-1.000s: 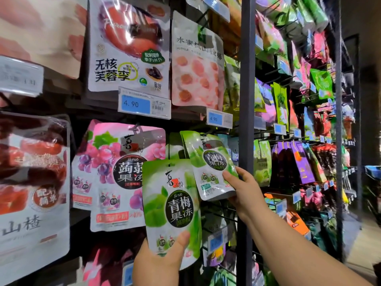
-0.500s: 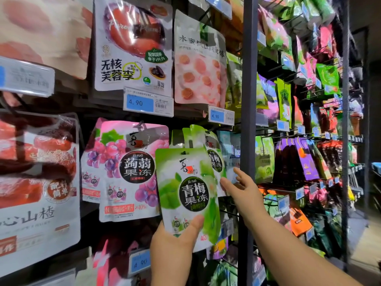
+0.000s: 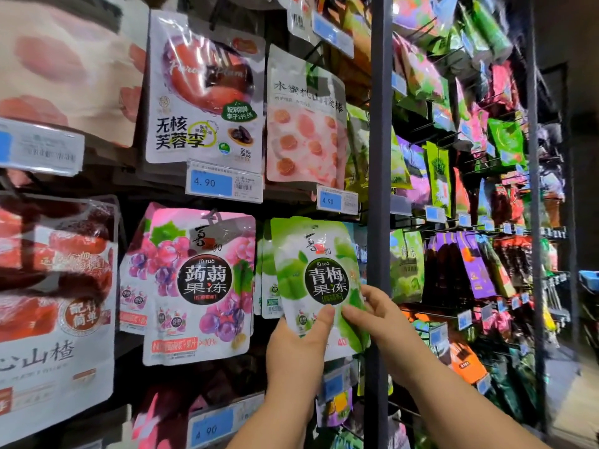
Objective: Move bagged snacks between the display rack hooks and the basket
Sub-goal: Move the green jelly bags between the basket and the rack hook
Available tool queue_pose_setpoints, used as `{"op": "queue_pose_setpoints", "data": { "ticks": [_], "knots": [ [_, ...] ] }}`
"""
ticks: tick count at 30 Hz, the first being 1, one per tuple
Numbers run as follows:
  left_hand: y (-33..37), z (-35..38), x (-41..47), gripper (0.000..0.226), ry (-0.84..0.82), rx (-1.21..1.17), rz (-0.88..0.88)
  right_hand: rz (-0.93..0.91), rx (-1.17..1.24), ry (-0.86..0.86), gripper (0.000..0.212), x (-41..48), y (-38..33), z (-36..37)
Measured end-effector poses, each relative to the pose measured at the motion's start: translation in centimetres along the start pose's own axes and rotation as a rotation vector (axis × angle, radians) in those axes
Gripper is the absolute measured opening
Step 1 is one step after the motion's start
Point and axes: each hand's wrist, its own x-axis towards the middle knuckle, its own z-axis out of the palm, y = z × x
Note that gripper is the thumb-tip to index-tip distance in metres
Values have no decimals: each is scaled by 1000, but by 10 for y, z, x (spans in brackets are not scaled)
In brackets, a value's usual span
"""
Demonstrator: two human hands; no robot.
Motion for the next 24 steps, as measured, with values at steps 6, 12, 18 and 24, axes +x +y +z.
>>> {"op": "queue_pose_setpoints", "data": {
  "ticks": [6, 12, 18, 24],
  "knots": [
    [8, 23, 17, 30, -86, 37, -54, -19, 163, 90, 49, 13, -5, -6],
    [17, 28, 31, 23, -99, 148, 1, -3, 143, 123, 26, 28, -12, -11],
    [18, 28, 39, 27, -101, 301, 59, 10, 101, 131, 25, 40, -18, -9],
    [14, 24, 39, 28, -96, 360, 90, 39, 68, 88, 25, 43, -19, -7]
  ]
}}
